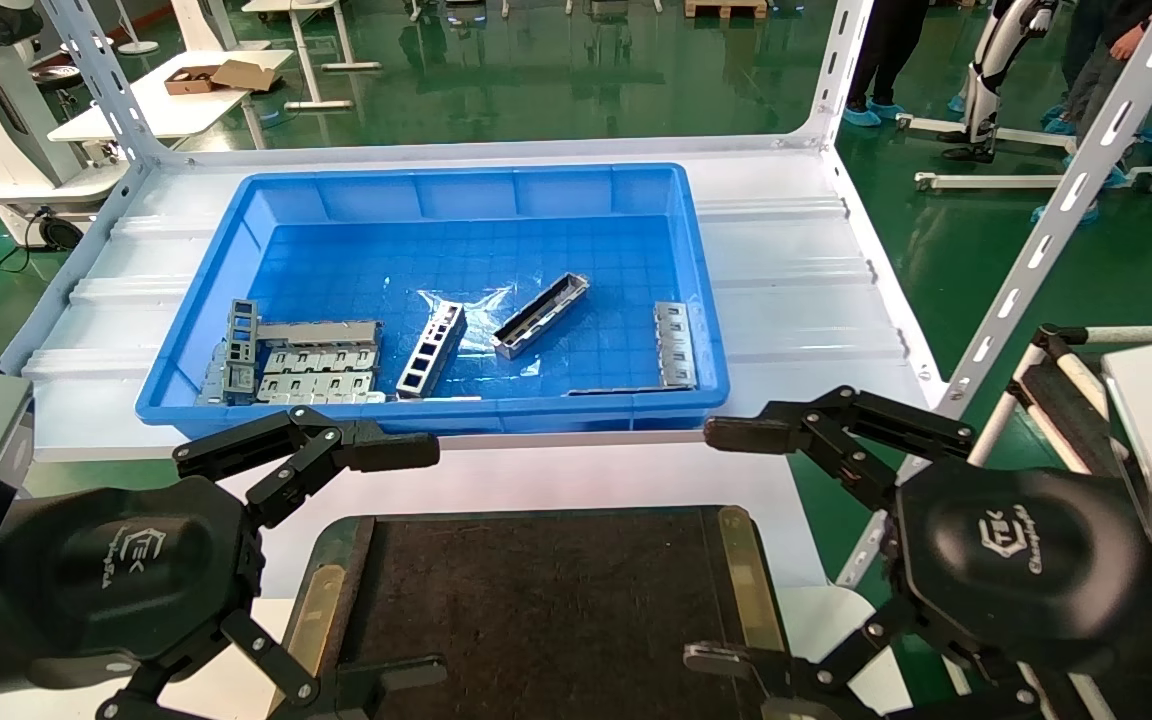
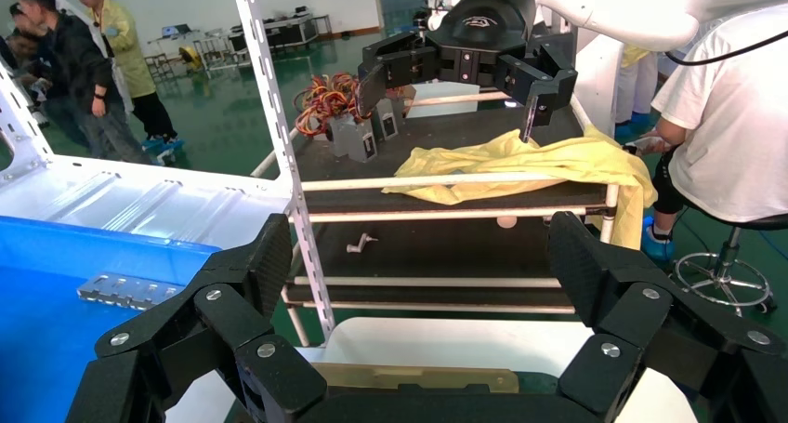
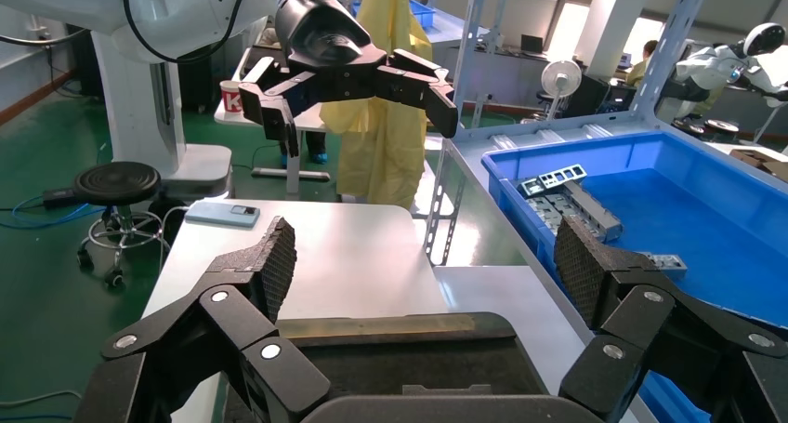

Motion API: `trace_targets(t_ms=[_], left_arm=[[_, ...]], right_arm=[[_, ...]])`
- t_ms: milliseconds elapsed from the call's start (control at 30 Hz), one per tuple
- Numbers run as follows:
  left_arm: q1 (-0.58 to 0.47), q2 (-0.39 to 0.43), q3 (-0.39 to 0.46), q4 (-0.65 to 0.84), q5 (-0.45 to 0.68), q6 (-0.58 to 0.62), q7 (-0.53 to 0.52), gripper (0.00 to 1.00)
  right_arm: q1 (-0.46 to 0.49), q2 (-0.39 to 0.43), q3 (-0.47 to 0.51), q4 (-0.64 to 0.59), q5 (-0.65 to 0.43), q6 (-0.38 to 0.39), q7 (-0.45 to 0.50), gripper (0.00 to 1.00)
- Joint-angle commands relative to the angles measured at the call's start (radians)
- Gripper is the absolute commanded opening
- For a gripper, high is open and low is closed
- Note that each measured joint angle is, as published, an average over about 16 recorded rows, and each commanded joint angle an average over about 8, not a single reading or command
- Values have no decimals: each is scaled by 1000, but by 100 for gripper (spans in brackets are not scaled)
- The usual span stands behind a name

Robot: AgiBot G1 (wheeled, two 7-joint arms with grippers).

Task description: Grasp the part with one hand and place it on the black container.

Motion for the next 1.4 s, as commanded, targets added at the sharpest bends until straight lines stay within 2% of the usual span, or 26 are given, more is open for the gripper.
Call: trace_targets(t_ms=[33, 1167, 1400], left_arm=[[0, 0, 0, 0, 0, 0, 0, 100], [0, 0, 0, 0, 0, 0, 0, 100], [0, 7, 2, 2, 15, -29, 0, 100]], right_arm=[[0, 0, 0, 0, 0, 0, 0, 100], [0, 0, 0, 0, 0, 0, 0, 100], [0, 0, 0, 0, 0, 0, 0, 100]])
